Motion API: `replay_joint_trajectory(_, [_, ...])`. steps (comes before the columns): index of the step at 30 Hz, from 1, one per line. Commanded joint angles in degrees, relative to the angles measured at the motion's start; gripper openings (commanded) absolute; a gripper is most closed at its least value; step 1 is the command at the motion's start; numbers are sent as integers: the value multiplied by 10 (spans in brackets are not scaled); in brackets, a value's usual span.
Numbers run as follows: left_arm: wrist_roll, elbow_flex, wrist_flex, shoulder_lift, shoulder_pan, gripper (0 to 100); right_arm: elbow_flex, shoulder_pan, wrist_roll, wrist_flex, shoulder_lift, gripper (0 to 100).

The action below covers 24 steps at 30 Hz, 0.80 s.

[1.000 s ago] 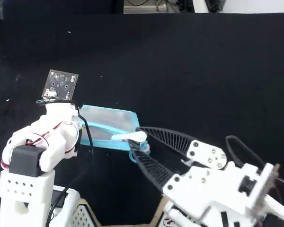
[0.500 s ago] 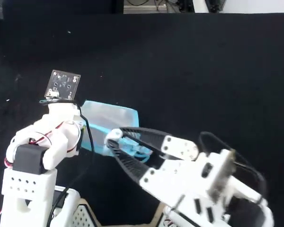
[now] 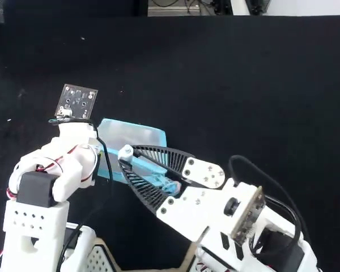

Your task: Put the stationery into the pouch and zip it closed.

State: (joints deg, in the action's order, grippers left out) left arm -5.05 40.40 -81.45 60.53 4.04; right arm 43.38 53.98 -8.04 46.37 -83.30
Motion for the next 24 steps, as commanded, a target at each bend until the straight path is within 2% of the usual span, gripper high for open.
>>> replay_joint_trajectory(1, [-3,-8,3,-4,1,34,-22,0,-7,-39,11,12])
replay_joint_trajectory(7, [-3,-8,3,-4,2,35,-5,-2,-7,-105,12,12])
replay_joint_trajectory(16, [-3,-8,3,-4,0,35,98,-11,-7,-110,6,12])
replay_joint_trajectory(20, [-3,-8,3,-4,0,35,103,-12,-7,-97,6,12])
replay_joint_trajectory(24, [-3,-8,3,-4,-1,35,107,-13,-4,-38,6,14])
